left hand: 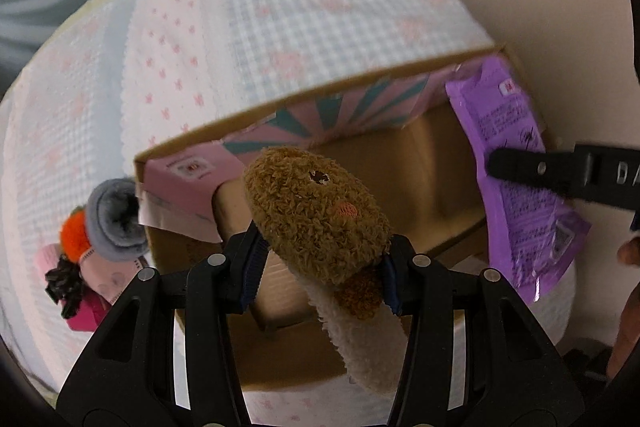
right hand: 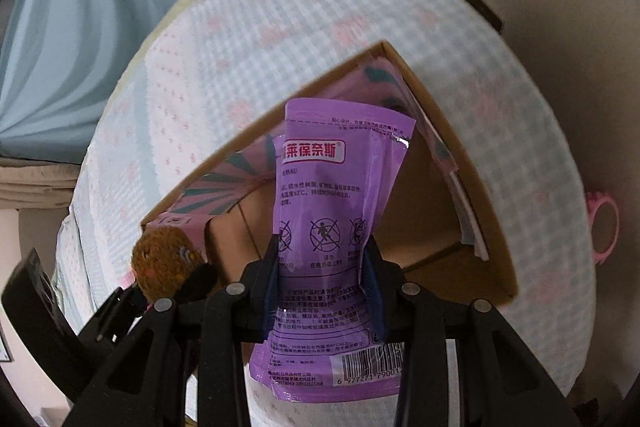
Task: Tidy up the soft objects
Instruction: 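Carry the plush toy and purple pouch into the cardboard box with both tools, then open both tools and withdraw them from the box toward the remaining items, then grasp the pink fluffy pouch with the left tool while the right tool grasps the pink mask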
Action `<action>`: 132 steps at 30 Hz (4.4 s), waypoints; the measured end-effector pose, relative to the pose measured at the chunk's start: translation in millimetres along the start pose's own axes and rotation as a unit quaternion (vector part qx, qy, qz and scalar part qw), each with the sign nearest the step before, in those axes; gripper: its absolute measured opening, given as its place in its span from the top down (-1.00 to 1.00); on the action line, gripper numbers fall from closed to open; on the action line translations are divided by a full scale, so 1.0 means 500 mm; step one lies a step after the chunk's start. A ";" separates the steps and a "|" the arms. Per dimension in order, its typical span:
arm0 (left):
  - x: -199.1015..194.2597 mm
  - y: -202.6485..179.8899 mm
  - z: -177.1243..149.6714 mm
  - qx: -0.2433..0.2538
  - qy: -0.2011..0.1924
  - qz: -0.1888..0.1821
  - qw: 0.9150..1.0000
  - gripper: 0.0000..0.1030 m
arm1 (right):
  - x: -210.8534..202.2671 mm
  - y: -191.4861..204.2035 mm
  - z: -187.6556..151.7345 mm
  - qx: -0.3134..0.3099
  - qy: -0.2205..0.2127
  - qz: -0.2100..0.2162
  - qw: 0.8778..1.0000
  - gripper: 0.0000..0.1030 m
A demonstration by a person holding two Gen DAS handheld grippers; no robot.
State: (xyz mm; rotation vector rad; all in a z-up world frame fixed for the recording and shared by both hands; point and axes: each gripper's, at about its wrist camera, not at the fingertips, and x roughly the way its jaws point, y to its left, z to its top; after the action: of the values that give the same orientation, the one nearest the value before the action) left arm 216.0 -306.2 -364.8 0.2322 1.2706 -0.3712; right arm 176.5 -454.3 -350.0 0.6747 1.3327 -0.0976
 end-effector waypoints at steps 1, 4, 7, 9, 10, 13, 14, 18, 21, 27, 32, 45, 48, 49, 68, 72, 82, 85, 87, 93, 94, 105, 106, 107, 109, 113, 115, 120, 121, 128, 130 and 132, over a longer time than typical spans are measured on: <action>0.008 -0.002 -0.003 0.005 0.006 0.004 1.000 0.15 | 0.012 -0.003 0.004 0.001 0.004 0.000 1.000 0.34; 0.026 -0.004 -0.004 0.018 0.014 0.006 1.000 -0.02 | 0.039 0.006 0.016 -0.011 0.012 0.004 1.000 0.18; 0.039 -0.006 0.000 0.039 0.022 0.025 0.999 -1.00 | 0.066 0.020 0.021 -0.044 0.016 -0.021 0.999 -0.42; 0.038 -0.007 0.000 0.050 0.017 0.036 0.998 -1.00 | 0.077 0.023 0.025 -0.054 0.016 -0.024 0.998 -0.98; 0.035 -0.006 -0.001 0.051 0.016 0.033 0.998 -1.00 | 0.081 0.018 0.026 -0.056 0.017 -0.023 0.998 -0.99; 0.038 0.002 -0.004 0.045 0.022 0.028 0.998 -1.00 | 0.085 0.015 0.025 -0.061 0.018 -0.037 0.997 -0.99; 0.037 0.006 -0.006 0.041 0.023 0.027 0.999 -1.00 | 0.082 0.013 0.023 -0.063 0.017 -0.038 0.997 -0.99; 0.029 0.013 -0.011 0.034 0.023 0.019 0.999 -1.00 | 0.074 0.017 0.016 -0.067 0.013 -0.041 0.997 -0.99; 0.018 0.016 -0.015 0.032 0.018 0.016 0.999 -1.00 | 0.060 0.024 0.011 -0.069 0.005 -0.040 0.997 -0.99; -0.026 0.021 -0.018 0.025 0.001 0.007 1.000 -1.00 | 0.021 0.047 -0.002 -0.081 -0.008 -0.048 0.995 -0.99; -0.092 0.029 -0.027 0.018 -0.027 0.009 0.999 -1.00 | -0.055 0.080 -0.027 -0.099 -0.045 -0.052 0.993 -0.99; -0.386 0.083 -0.102 -0.038 -0.140 0.007 0.989 -1.00 | -0.321 0.200 -0.166 -0.168 -0.154 -0.063 0.972 -0.99; -0.456 0.106 -0.129 -0.051 -0.164 0.014 0.985 -1.00 | -0.368 0.232 -0.211 -0.190 -0.179 -0.065 0.963 -0.99; -0.473 0.112 -0.137 -0.055 -0.170 0.017 0.984 -1.00 | -0.384 0.243 -0.226 -0.197 -0.187 -0.067 0.960 -0.99; -0.700 0.364 -0.296 -0.125 -0.254 0.032 0.958 -1.00 | -0.467 0.437 -0.393 -0.245 -0.259 -0.054 0.933 -0.99; -0.703 0.432 -0.317 -0.130 -0.255 0.036 0.957 -1.00 | -0.451 0.482 -0.414 -0.245 -0.259 -0.050 0.933 -0.99; -0.667 0.621 -0.345 -0.146 -0.232 0.039 0.961 -1.00 | -0.349 0.627 -0.430 -0.245 -0.242 -0.042 0.938 -0.99; -0.619 0.677 -0.342 -0.148 -0.217 0.035 0.964 -1.00 | -0.289 0.664 -0.424 -0.239 -0.233 -0.047 0.942 -0.99; -0.580 0.715 -0.342 -0.149 -0.207 0.029 0.967 -1.00 | -0.245 0.681 -0.420 -0.233 -0.228 -0.050 0.944 -0.99; -0.427 0.800 -0.335 -0.148 -0.177 0.010 0.973 -1.00 | -0.083 0.717 -0.403 -0.205 -0.199 -0.046 0.957 -0.99; -0.404 0.809 -0.333 -0.148 -0.173 0.007 0.974 -1.00 | -0.059 0.721 -0.403 -0.202 -0.196 -0.045 0.959 -0.99; -0.121 0.854 -0.311 -0.148 -0.135 -0.025 0.980 -0.99 | 0.200 0.666 -0.367 -0.155 -0.169 -0.062 0.971 -0.99; -0.101 0.855 -0.312 -0.147 -0.132 -0.028 0.980 -0.99 | 0.224 0.656 -0.362 -0.150 -0.165 -0.064 0.973 -0.98; -0.075 0.855 -0.311 -0.147 -0.129 -0.030 0.980 -0.97 | 0.244 0.649 -0.359 -0.146 -0.162 -0.066 0.974 -0.98; -0.035 0.857 -0.308 -0.143 -0.121 -0.033 0.982 -0.92 | 0.289 0.633 -0.350 -0.136 -0.153 -0.064 0.977 -0.94; 0.037 0.859 -0.307 -0.139 -0.106 -0.038 0.984 -0.76 | 0.353 0.615 -0.340 -0.119 -0.140 -0.054 0.982 -0.92; 0.066 0.860 -0.307 -0.142 -0.099 -0.043 0.984 -0.72 | 0.380 0.607 -0.336 -0.111 -0.134 -0.044 0.984 -0.92; 0.115 0.852 -0.308 -0.137 -0.085 -0.051 0.986 -0.42 | 0.424 0.600 -0.338 -0.101 -0.112 -0.029 0.988 -0.47; 0.117 0.848 -0.308 -0.135 -0.085 -0.048 0.986 -0.39 | 0.429 0.600 -0.340 -0.101 -0.110 -0.028 0.988 -0.39; 0.117 0.827 -0.302 -0.110 -0.092 -0.041 0.989 0.19 | 0.432 0.611 -0.346 -0.116 -0.107 -0.025 0.987 0.19; 0.112 0.827 -0.300 -0.109 -0.096 -0.040 0.989 0.27 | 0.433 0.620 -0.351 -0.123 -0.108 -0.030 0.986 0.32; 0.106 0.826 -0.299 -0.110 -0.099 -0.040 0.988 0.34 | 0.433 0.624 -0.355 -0.125 -0.111 -0.029 0.986 0.38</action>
State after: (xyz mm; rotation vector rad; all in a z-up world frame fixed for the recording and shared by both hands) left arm 260.4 120.4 -472.2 -0.0437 1.1158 -0.3123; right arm 216.8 -46.3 -438.6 0.4005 1.1274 -0.0501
